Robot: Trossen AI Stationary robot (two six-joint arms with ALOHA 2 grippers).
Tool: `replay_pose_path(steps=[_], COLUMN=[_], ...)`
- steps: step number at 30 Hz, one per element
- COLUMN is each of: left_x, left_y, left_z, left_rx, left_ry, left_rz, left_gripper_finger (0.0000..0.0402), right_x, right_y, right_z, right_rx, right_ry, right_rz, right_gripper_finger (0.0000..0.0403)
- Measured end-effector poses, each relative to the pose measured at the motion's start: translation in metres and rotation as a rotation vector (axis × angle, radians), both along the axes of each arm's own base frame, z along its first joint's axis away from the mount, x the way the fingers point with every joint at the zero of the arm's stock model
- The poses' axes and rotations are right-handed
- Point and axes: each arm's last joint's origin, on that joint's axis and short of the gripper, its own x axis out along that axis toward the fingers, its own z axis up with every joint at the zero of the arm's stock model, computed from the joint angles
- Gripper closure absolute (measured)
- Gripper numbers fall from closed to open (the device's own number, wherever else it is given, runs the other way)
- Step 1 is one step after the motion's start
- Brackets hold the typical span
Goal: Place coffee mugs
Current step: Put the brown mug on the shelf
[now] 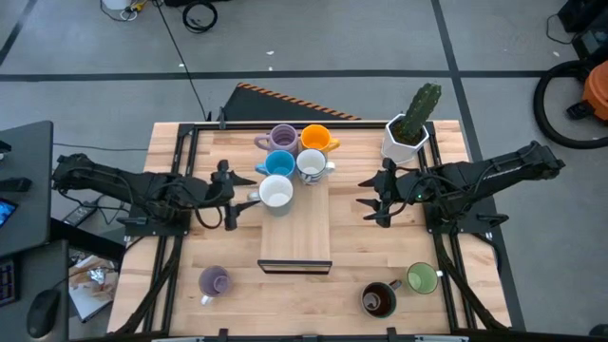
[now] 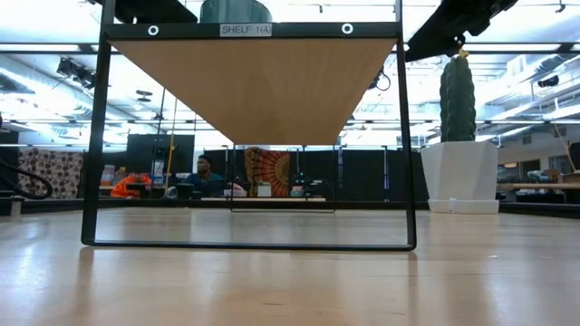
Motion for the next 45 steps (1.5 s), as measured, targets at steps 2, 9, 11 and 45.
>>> replay_pose_path(steps=[2, 9, 11, 45], left_x=[-0.004, -0.026, -0.032, -0.064], left_y=[0.0, 0.001, 0.001, 0.002], left_z=[0.002, 0.013, 0.012, -0.042], left_rx=[0.004, 0.032, 0.021, -0.081], left_ry=[-0.008, -0.054, -0.041, -0.079], left_rz=[-0.005, -0.025, -0.017, -0.002], left_gripper_finger=[0.0135, 0.013, 0.0133, 0.0137], right_x=[0.0, 0.0, 0.0, 0.03], right_y=[0.0, 0.0, 0.001, 0.08], right_z=[0.0, 0.0, 0.0, -0.008], right_rx=[0.0, 0.009, 0.017, 0.256], right_ry=[0.001, -0.001, -0.001, 0.37], right_rz=[0.0, 0.0, 0.012, 0.081], right_gripper_finger=[0.0188, 0.0188, 0.0188, 0.0188])
